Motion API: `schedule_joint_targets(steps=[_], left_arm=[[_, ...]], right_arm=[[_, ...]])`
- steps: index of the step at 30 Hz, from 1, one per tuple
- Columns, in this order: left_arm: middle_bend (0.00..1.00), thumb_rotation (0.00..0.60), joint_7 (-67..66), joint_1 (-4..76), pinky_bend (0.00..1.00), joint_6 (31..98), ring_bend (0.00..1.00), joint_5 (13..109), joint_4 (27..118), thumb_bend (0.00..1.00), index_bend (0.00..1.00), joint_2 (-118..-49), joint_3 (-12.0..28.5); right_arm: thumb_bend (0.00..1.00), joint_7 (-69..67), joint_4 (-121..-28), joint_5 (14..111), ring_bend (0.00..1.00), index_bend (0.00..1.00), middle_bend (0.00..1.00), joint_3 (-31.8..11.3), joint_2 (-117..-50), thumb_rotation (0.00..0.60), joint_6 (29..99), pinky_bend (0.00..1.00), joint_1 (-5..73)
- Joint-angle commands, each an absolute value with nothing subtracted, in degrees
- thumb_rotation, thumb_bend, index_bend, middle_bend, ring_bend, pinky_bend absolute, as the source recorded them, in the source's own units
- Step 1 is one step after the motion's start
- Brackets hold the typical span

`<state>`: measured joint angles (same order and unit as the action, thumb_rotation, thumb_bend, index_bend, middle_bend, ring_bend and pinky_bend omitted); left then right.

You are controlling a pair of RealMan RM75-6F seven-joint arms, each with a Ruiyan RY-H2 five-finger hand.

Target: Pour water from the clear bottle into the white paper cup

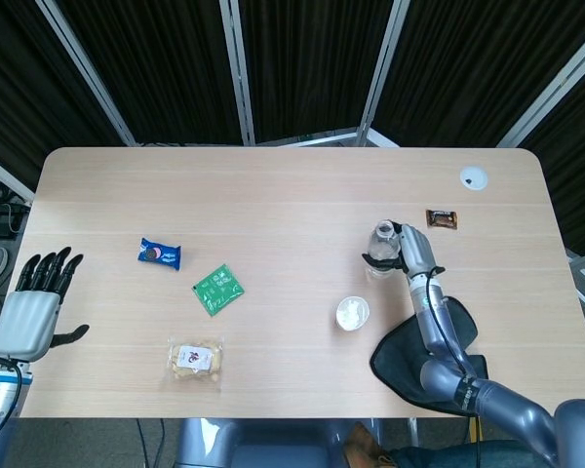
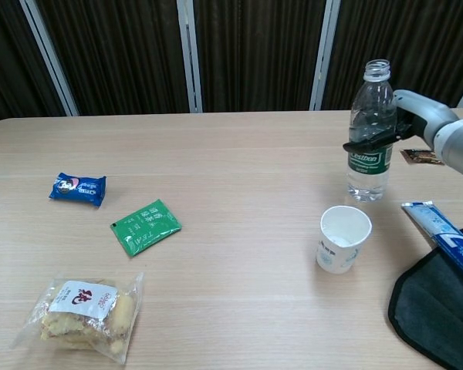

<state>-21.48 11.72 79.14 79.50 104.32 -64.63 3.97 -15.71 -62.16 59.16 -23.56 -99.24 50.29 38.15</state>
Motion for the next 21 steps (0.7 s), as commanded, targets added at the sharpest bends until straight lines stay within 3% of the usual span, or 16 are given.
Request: schedule_joint_targets(steps=[1, 16, 21], left_arm=[[0.0, 0.6, -21.8, 11.9, 0.0, 78.8, 0.0, 78.7, 104.0, 0.0, 0.0, -64.9, 4.2], [0.0, 0.6, -21.7, 12.2, 0.0, 78.7, 0.0, 78.4, 102.9, 0.0, 0.0, -65.4, 4.0], [0.0, 0.6, -21.5, 12.3, 0.0, 78.7, 0.0, 78.5, 103.0, 0.0, 0.0, -65.4, 4.1]], right_arm=[[0.45, -19.7, -58.5, 59.3, 0.58, 0.56, 0.68, -24.4, -101.8, 0.6, 47.9, 0.46, 39.9], [0.44, -32.0, -50.0, 67.6, 0.49, 0.55, 0.67, -21.6, -105.0, 0.6, 48.5, 0.46, 40.6], [0.29, -34.1, -49.2, 69.1, 0.45, 0.52, 0.62, -20.4, -104.5, 0.6, 48.4, 0.46, 40.1]])
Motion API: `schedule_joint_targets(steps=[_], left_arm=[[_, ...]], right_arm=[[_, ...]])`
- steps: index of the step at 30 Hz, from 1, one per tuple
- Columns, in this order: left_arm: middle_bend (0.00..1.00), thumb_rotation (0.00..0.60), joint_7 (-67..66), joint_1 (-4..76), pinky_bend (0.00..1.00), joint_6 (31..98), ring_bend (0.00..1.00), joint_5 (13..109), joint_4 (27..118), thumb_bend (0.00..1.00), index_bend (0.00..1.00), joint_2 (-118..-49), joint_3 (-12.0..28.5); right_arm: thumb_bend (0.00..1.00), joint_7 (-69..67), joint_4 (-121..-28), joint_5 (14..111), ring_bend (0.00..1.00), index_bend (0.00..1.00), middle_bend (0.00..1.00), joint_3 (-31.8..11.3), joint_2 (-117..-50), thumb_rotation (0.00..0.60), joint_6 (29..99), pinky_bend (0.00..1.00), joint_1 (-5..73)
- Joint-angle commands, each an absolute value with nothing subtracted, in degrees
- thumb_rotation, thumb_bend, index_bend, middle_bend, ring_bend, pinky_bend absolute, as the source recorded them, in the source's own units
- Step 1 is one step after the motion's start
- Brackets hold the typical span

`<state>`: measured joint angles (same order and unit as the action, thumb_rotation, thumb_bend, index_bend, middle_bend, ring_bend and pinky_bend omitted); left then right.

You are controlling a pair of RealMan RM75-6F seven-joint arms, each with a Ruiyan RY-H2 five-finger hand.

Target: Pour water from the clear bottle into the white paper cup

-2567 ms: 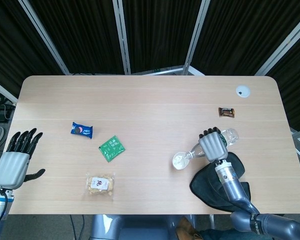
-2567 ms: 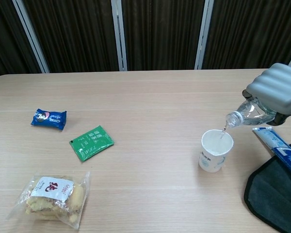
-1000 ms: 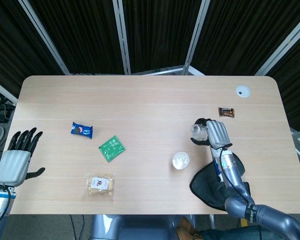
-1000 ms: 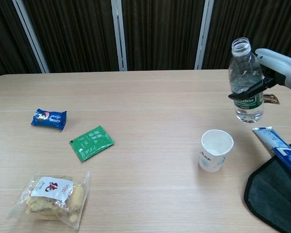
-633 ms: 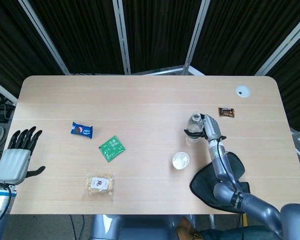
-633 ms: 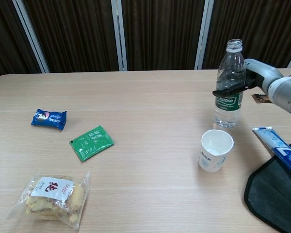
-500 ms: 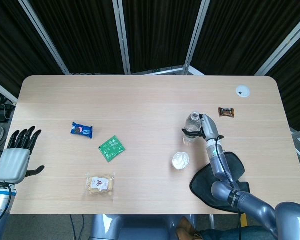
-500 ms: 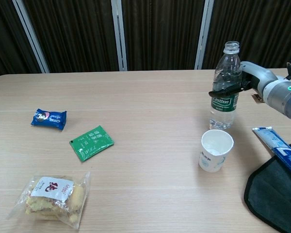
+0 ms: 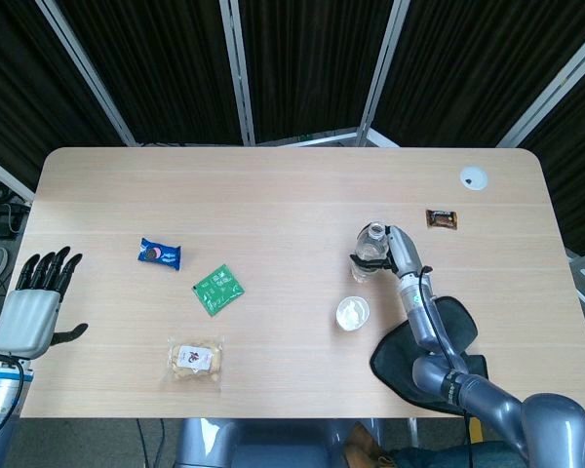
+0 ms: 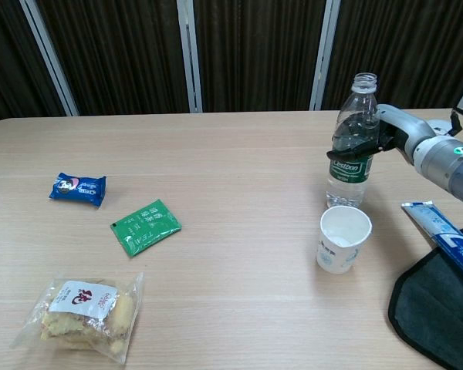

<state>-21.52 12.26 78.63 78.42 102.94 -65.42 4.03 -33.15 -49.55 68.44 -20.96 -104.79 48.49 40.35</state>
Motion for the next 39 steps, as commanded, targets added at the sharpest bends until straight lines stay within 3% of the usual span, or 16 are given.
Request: schedule_joint_targets(steps=[1, 8, 17, 19, 24, 26, 39], left_arm=[[0.0, 0.6, -21.4, 12.3, 0.0, 78.8, 0.0, 78.5, 103.0, 0.0, 0.0, -65.4, 4.1], [0.0, 0.6, -21.6, 12.4, 0.0, 78.8, 0.0, 79.0, 103.0, 0.0, 0.0, -65.6, 3.9], [0.0, 0.6, -21.6, 12.3, 0.0, 79.1, 0.0, 79.0, 103.1, 0.0, 0.0, -65.6, 3.8], [0.0, 0.6, -21.6, 12.3, 0.0, 79.0, 0.0, 79.0, 103.1, 0.0, 0.0, -65.6, 3.8], [0.0, 0.6, -21.2, 12.3, 0.0, 79.2, 0.0, 79.6, 103.4, 0.0, 0.0, -65.3, 3.6], [0.0, 0.6, -21.0, 12.2, 0.0, 79.3, 0.0, 79.9, 103.5, 0.0, 0.0, -65.2, 3.5], [0.0, 0.6, -18.5, 11.3, 0.0, 80.9, 0.0, 83.3, 105.5, 0.0, 0.0, -63.2, 2.4]], right_arm=[[0.27, -34.7, -49.1, 69.7, 0.43, 0.5, 0.61, -19.9, -104.3, 0.6, 48.3, 0.46, 40.0], [0.0, -38.0, -48.6, 72.9, 0.33, 0.34, 0.44, -17.7, -103.4, 0.6, 48.7, 0.45, 39.5], [0.0, -41.5, -48.8, 76.6, 0.17, 0.15, 0.27, -14.9, -101.7, 0.6, 49.3, 0.41, 39.1], [0.0, -41.7, -49.1, 76.9, 0.14, 0.12, 0.24, -14.6, -101.3, 0.6, 49.7, 0.35, 39.0], [0.0, -41.3, -51.6, 78.8, 0.01, 0.01, 0.08, -12.7, -98.7, 0.6, 49.9, 0.07, 38.4], [0.0, -41.0, -52.8, 79.1, 0.0, 0.0, 0.03, -12.1, -97.6, 0.6, 49.6, 0.01, 38.2], [0.0, -29.4, -63.3, 81.0, 0.0, 0.0, 0.0, -7.1, -87.1, 0.6, 51.3, 0.0, 34.8]])
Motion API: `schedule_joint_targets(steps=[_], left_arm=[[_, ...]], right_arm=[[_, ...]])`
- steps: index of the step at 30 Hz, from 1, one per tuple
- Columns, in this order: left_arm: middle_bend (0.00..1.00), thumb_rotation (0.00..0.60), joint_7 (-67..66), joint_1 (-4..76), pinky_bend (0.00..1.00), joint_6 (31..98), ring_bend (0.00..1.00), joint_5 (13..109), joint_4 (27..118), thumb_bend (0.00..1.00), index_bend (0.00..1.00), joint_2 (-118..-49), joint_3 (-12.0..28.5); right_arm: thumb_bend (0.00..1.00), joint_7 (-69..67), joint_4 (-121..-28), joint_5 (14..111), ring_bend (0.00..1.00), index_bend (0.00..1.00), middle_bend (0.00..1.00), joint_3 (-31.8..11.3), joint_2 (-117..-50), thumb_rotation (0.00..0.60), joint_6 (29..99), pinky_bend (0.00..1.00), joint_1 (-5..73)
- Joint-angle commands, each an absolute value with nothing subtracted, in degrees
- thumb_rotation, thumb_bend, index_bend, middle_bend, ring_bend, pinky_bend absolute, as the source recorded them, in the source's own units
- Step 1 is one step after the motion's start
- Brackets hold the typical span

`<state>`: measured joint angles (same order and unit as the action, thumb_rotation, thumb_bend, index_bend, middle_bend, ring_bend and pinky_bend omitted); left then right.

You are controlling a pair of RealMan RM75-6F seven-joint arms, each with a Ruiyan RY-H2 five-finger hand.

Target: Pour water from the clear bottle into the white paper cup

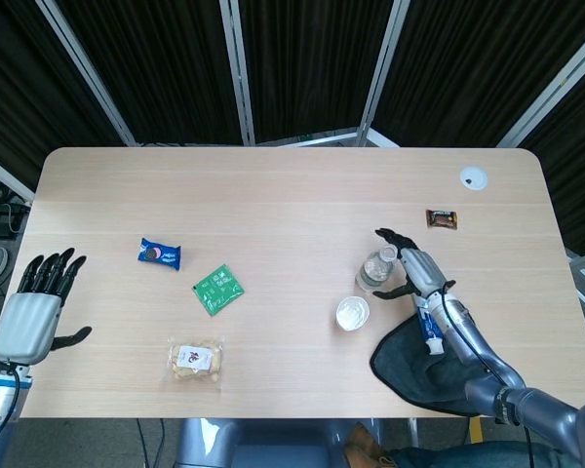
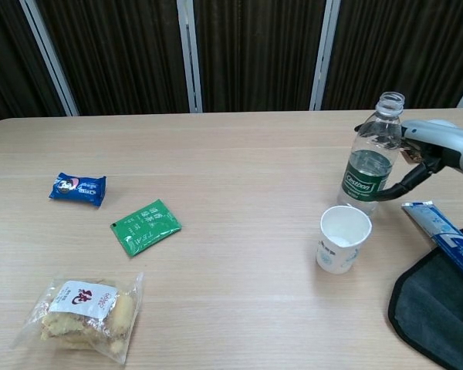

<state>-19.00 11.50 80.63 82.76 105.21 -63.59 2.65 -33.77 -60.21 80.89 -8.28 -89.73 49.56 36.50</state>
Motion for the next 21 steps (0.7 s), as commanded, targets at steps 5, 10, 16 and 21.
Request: schedule_joint_targets(steps=[5, 10, 16, 21], left_arm=[[0.0, 0.6, -18.0, 11.1, 0.0, 81.2, 0.0, 84.0, 105.8, 0.0, 0.0, -62.8, 2.2], [0.0, 0.6, -18.0, 10.3, 0.0, 83.0, 0.0, 85.7, 105.9, 0.0, 0.0, -62.3, 1.9], [0.0, 0.6, -19.6, 8.7, 0.0, 86.6, 0.0, 88.5, 105.5, 0.0, 0.0, -63.0, 1.6], [0.0, 0.6, -18.2, 7.8, 0.0, 87.2, 0.0, 89.7, 105.9, 0.0, 0.0, -62.1, 0.6]], right_arm=[[0.0, -25.6, -64.9, 80.4, 0.0, 0.0, 0.0, -6.7, -85.4, 0.6, 53.1, 0.0, 33.5], [0.0, -17.9, -69.4, 79.4, 0.0, 0.0, 0.0, -6.2, -81.6, 0.6, 60.4, 0.0, 28.7], [0.0, -9.9, -78.2, 79.3, 0.0, 0.0, 0.0, -5.6, -76.0, 0.6, 72.9, 0.0, 21.0], [0.0, -6.8, -85.4, 81.1, 0.0, 0.0, 0.0, -5.1, -72.0, 0.6, 83.4, 0.0, 14.8]])
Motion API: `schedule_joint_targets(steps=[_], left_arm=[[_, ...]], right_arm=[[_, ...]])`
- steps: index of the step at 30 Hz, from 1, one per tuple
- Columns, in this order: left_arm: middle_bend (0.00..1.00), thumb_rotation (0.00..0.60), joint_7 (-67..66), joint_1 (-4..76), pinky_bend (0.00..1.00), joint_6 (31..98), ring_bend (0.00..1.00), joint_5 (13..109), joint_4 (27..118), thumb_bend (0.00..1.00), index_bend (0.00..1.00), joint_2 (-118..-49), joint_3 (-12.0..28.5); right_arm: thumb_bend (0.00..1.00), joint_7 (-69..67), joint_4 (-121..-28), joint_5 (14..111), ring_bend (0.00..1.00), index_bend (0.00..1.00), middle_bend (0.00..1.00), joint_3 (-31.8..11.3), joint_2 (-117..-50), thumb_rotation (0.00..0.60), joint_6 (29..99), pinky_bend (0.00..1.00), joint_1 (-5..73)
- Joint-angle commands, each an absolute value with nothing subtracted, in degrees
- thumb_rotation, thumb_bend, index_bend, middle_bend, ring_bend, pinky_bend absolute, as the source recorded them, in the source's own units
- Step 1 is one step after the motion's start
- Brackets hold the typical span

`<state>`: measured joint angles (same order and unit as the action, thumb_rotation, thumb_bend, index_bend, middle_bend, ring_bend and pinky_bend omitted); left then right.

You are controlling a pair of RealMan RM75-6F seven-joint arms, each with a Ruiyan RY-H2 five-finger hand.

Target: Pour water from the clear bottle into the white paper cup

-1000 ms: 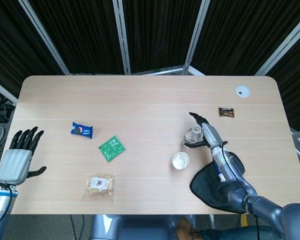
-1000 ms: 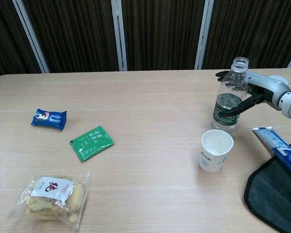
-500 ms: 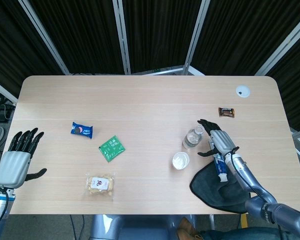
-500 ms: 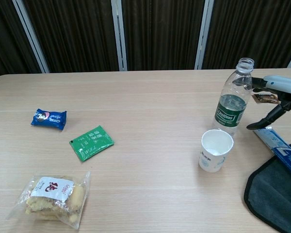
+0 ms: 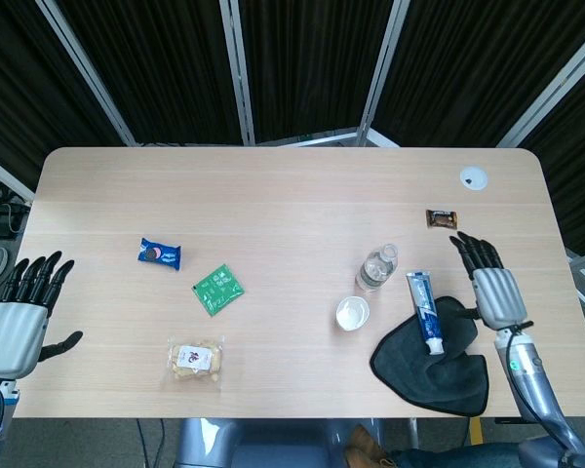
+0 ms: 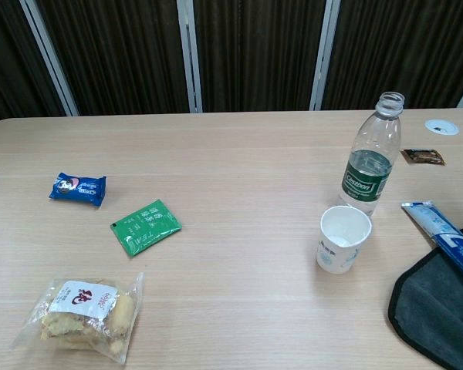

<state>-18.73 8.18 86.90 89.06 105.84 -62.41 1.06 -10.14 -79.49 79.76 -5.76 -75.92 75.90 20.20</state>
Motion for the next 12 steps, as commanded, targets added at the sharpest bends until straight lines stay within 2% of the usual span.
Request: schedule_joint_targets(steps=[1, 7, 12], left_arm=[[0.0, 0.6, -17.9, 7.6, 0.0, 87.3, 0.0, 90.1, 105.8, 0.0, 0.0, -62.0, 0.4], [0.0, 0.6, -15.8, 6.3, 0.0, 89.5, 0.0, 93.3, 104.8, 0.0, 0.0, -61.6, -0.8], [0.0, 0.6, -14.5, 5.8, 0.0, 89.9, 0.0, 94.0, 104.7, 0.0, 0.0, -61.0, -0.9]], right_arm=[[0.0, -6.4, -86.1, 81.9, 0.0, 0.0, 0.0, -4.8, -71.4, 0.6, 84.9, 0.0, 14.0], [0.0, -3.3, -87.8, 86.0, 0.0, 0.0, 0.0, -3.9, -69.7, 0.6, 92.1, 0.0, 10.5], [0.0, -0.2, -88.9, 87.8, 0.0, 0.0, 0.0, -3.3, -69.1, 0.6, 93.8, 0.0, 9.1]])
